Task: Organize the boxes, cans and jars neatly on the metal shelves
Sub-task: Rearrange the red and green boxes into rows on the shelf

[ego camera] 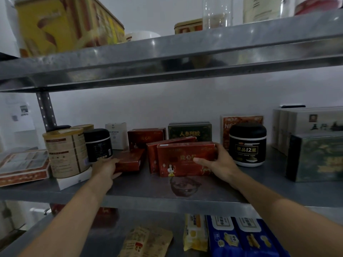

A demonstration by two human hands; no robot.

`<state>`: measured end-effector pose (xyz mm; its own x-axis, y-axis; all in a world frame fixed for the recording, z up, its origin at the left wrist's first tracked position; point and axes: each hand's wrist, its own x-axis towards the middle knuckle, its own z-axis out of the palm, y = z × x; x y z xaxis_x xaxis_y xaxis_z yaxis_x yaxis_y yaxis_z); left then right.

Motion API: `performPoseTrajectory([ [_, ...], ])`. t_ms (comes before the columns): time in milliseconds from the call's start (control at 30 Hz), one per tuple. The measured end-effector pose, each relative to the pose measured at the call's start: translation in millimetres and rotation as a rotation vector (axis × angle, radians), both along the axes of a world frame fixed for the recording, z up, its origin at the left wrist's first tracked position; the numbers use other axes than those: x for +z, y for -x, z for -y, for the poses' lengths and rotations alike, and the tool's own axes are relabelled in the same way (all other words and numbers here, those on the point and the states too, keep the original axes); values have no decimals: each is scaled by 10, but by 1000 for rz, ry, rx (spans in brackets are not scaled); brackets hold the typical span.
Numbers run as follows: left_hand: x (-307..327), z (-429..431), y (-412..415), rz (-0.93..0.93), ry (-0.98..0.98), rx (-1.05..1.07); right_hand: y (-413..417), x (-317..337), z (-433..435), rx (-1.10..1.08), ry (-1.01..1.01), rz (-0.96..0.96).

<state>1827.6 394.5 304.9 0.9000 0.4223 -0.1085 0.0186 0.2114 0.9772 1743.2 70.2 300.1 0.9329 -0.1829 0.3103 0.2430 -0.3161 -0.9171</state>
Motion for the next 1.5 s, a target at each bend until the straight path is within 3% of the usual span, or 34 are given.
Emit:
performPoseTrajectory([
  [133, 146, 65, 164, -99, 180, -86, 147, 26, -73, -137, 161, 142],
  [233, 243, 59, 301, -137, 272, -190, 234, 1, -158, -382, 401, 441],
  [300, 275, 90, 410, -118, 326, -238, 244, 28, -249, -406, 507, 694],
  [367, 282, 138, 524, -89, 367, -262, 270, 85, -404, -351, 539, 787],
  [433, 275, 173, 629, -59, 379, -249, 362, 183, -611, -236, 478, 704],
  [500, 253, 190, 707, -24, 416, -228, 425, 261, -838, -103, 372, 464],
  [600, 164, 213, 810, 41, 457, -253, 352, 309, -1160, 46, 64, 73],
  [700, 4, 202, 876, 138, 411, -296, 239, 276, -1410, 174, -140, -118],
  [867, -100, 264, 1062, 308, 386, -334, 148, 290, -1493, 180, -168, -96],
  [1033, -48, 187, 1144, 356, 119, -290, 90, 421, -1457, 310, -180, -137],
  [1167, 79, -123, 1038, 403, -153, -100, 20, 626, -1384, 308, -9, -78],
  [1300, 204, -436, 810, 452, -482, -50, -9, 837, -1450, 324, 118, -63],
  [1500, 393, -652, 358, 538, -520, -144, -239, 1150, -1648, 265, 268, -67],
])
